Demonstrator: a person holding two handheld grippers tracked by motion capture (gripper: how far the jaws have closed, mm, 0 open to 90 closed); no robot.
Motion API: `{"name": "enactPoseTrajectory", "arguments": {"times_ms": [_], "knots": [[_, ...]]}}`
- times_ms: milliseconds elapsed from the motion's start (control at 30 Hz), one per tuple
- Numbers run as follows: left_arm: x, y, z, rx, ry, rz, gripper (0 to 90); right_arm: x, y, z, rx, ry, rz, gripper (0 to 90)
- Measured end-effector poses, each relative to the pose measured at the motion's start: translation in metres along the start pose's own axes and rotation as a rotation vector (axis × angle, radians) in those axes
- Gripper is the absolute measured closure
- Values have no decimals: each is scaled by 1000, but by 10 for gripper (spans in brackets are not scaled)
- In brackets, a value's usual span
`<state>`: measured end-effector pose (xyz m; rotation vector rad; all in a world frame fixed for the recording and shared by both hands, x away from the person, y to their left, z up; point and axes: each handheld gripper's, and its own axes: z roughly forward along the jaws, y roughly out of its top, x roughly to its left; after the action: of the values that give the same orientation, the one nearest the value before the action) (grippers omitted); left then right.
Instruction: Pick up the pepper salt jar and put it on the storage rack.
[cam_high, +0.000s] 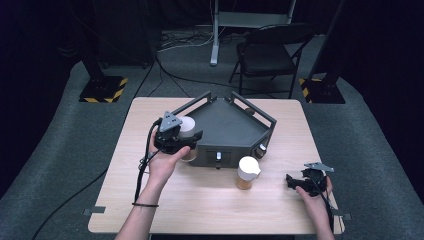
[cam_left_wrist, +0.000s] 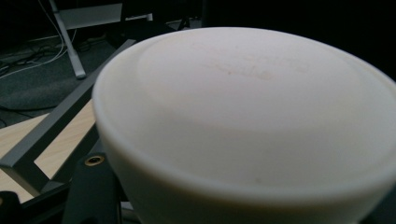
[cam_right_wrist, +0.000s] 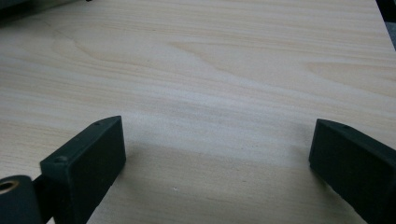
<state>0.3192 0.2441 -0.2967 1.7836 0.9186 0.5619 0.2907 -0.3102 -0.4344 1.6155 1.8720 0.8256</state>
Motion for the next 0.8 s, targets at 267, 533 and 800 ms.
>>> {"name": "enactPoseTrajectory", "arguments": {"times_ms": [267,533,800], "knots": [[0,12,8,0,31,13,365,0,0,0,0,0,0,29],[6,21,23,2,53,-2,366,0,0,0,0,1,-2,27],[8,31,38,5,77,-6,368,0,0,0,1,2,-2,26]]}}
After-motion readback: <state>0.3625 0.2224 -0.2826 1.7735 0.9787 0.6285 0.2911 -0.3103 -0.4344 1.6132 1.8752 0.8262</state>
